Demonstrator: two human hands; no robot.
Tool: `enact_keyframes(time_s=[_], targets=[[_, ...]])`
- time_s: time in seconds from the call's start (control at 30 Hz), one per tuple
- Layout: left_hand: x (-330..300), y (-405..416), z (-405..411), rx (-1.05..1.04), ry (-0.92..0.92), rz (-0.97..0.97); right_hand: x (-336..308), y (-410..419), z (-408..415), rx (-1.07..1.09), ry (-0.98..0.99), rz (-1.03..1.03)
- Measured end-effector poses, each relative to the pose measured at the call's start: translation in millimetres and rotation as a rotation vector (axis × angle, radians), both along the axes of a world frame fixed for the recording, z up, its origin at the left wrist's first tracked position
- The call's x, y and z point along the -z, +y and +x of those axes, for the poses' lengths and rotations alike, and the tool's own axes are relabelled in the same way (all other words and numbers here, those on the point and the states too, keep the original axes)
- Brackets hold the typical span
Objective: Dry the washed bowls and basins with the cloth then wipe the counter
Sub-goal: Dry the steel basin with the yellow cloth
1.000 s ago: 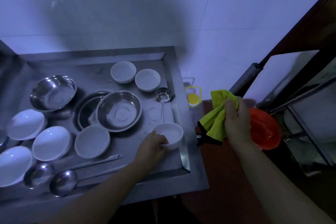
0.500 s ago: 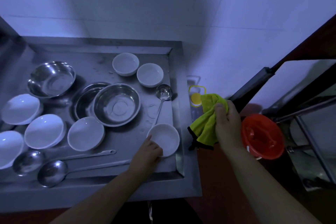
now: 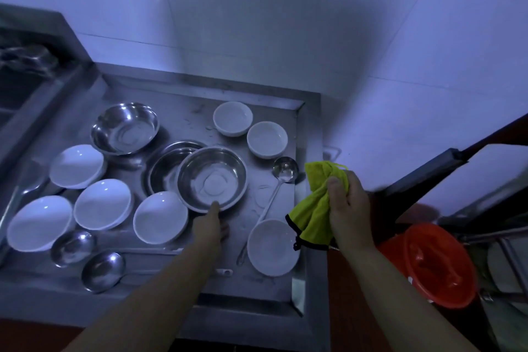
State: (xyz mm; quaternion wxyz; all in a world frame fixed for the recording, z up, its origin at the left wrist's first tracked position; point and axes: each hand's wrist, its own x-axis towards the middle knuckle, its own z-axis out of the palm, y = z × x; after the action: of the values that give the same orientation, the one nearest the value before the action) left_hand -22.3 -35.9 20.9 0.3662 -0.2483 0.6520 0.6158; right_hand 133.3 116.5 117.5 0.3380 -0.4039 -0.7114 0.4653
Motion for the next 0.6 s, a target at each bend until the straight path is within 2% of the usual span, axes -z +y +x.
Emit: enact_keyframes(time_s=[0.13, 0.23, 0.33, 0.47, 0.53, 0.6], targets=[[0, 13, -19, -0.233, -0.155, 0.201, -8, 1, -10, -0.027, -0.002, -0.006], [-6, 17, -24, -0.285, -0.170, 0.229, -14, 0, -15, -0.048, -0.021, -0.009], [-23, 14, -26, -0.247, -0.131, 0.207, -18, -1, -21, -0.048, -0.050, 0.008], [-44, -10, -40, -0.127, 0.035, 0.107, -27, -6, -36, -0.072, -0.075, 0.023], [-59, -29, -54, -0.002, 0.266, -0.024, -34, -14, -49, -0.115, -0.016, 0.015], [-76, -49, -70, 0.011, 0.457, -0.040, -41, -25, -63, -0.145, 0.046, 0.000]])
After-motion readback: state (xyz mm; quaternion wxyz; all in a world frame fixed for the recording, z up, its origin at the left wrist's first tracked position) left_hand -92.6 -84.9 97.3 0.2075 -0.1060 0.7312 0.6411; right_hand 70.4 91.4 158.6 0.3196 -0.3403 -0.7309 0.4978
